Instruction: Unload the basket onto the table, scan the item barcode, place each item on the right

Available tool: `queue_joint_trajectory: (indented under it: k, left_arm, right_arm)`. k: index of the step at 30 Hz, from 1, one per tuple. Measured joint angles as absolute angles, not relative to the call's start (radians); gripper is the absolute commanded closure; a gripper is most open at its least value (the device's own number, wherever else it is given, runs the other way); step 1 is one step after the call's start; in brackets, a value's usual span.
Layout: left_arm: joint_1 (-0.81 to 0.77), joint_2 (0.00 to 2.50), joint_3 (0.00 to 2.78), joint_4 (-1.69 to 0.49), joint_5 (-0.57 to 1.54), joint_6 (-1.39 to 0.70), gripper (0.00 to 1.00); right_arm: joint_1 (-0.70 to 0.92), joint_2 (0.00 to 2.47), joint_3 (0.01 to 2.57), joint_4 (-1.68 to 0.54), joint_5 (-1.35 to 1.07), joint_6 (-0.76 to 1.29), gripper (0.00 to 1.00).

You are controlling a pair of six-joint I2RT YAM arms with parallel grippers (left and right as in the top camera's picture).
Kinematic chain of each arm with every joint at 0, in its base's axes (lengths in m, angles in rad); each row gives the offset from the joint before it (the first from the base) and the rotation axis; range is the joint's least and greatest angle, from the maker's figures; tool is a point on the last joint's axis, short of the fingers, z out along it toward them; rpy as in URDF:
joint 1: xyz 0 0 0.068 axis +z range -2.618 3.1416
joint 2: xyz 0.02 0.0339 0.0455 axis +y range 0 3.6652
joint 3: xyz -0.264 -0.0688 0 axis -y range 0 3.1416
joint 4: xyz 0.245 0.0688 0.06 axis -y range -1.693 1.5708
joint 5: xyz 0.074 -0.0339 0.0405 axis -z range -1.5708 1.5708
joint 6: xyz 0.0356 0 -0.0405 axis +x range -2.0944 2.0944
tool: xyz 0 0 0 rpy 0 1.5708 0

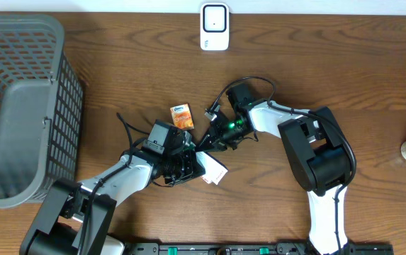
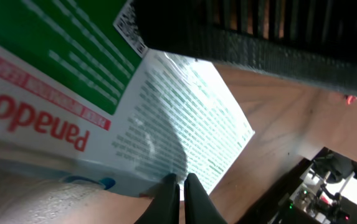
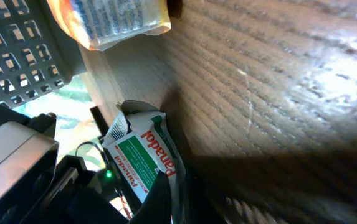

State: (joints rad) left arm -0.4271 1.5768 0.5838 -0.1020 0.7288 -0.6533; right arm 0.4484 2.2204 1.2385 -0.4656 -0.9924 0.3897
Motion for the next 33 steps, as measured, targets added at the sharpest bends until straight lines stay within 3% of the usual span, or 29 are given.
queue_joint_trajectory:
  k: [8,17,18,19,21,25,28,30,33]
  left_arm:
    - [-0.427,1.557,0.584,-0.111,0.781,-0.627,0.92]
    - [-0.427,1.389,0.584,-0.127,0.788,-0.598,0.83]
    - [-0.427,1.373,0.584,-0.127,0.788,-0.598,0.83]
    - [-0.427,1.361,0.584,-0.127,0.788,-0.598,0.83]
    - [-0.427,1.345,0.584,-0.127,0.788,-0.598,0.83]
    - [-0.426,1.339,0.584,-0.187,0.779,-0.595,0.83]
    - [-0.413,1.339,0.582,-0.327,0.722,-0.591,0.83]
    - [-0.394,1.339,0.58,-0.431,0.663,-0.59,0.83]
    - [-0.364,1.339,0.579,-0.559,0.55,-0.602,0.73]
  right_arm:
    - [0.403,2.156,1.23,-0.591,-0.872,0.422,0.98]
    - [0.362,1.983,1.197,-0.738,-0.435,0.542,0.98]
    - [0.361,1.972,1.194,-0.743,-0.392,0.547,0.95]
    - [0.361,1.964,1.193,-0.744,-0.36,0.554,0.77]
    - [0.361,1.952,1.192,-0.745,-0.321,0.564,0.59]
    - [0.362,1.934,1.193,-0.744,-0.264,0.574,0.44]
    - [0.362,1.927,1.19,-0.742,-0.244,0.581,0.23]
    - [0.362,1.919,1.187,-0.736,-0.23,0.581,0.19]
    - [0.362,1.913,1.179,-0.728,-0.215,0.581,0.23]
